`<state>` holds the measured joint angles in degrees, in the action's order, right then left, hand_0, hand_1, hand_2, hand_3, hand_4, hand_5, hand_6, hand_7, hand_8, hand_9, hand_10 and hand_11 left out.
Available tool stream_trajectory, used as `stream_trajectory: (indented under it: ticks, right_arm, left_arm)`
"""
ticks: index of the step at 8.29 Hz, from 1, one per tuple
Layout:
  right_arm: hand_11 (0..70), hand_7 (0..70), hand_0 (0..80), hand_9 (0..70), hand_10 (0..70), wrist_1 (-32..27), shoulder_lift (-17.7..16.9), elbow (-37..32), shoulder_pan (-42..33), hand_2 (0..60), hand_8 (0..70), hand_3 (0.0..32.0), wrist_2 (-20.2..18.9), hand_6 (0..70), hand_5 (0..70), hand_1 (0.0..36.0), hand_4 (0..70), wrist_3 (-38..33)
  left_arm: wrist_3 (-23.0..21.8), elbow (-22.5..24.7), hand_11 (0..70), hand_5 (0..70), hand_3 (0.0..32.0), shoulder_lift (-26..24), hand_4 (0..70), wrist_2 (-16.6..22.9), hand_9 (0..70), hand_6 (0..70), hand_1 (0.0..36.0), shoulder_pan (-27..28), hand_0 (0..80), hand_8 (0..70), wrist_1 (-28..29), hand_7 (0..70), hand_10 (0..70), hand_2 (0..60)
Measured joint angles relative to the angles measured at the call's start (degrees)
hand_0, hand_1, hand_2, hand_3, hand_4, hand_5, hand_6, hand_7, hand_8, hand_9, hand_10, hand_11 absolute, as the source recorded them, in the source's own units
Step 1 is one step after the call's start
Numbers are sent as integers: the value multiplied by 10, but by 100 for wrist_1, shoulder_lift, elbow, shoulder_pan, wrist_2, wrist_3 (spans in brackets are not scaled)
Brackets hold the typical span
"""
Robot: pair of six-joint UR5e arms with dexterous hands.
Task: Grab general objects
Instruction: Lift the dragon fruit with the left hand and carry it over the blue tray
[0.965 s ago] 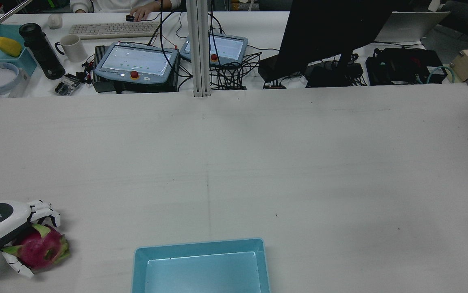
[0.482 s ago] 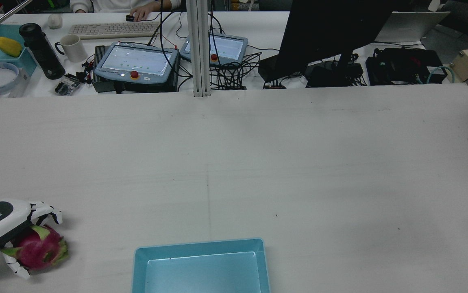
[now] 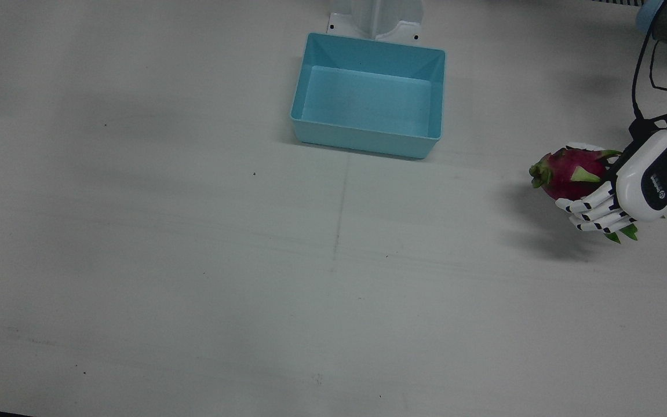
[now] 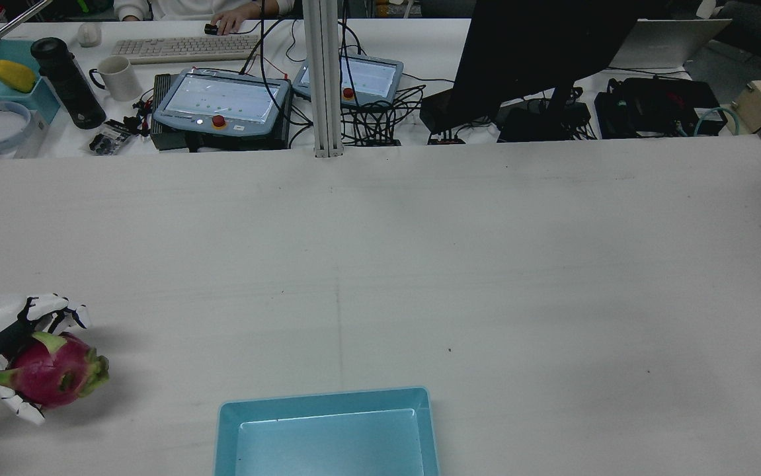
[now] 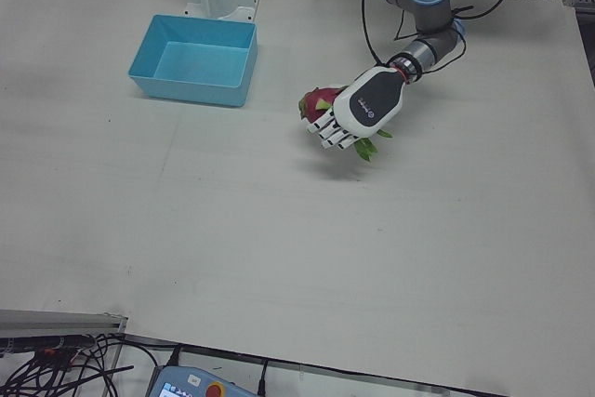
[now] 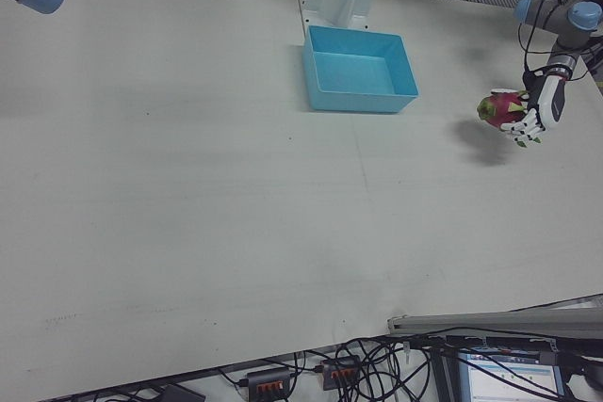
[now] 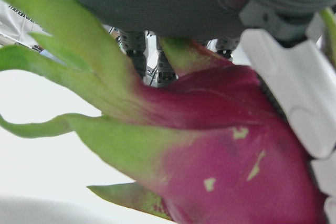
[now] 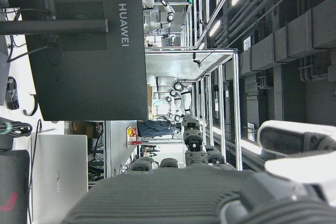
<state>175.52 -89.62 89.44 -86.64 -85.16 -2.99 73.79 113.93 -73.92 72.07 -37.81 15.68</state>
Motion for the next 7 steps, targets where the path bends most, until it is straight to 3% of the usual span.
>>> stream_trajectory:
  ticks: [2,4,7]
  right_arm:
    - [0,0,0,0,0,0,-2,3,2,0,0,0,0,0,0,0,0,0]
    - [0,0,0,0,0,0,3,3,2,0,0,0,0,0,0,0,0,0]
    - [0,0,0,0,0,-2,4,3,1,0,0,0,0,0,0,0,0,0]
  left_arm:
    - [-494,309,700,700,0,193,225,120,594,572,360,-208,555,422,390,700,615,600]
    - [-610,578,700,700,0,281,247,370,627,629,360,-167,575,451,782,700,632,600]
    - [-750,836,700,700,0,295,285,585,689,700,360,387,597,503,1401,700,654,600]
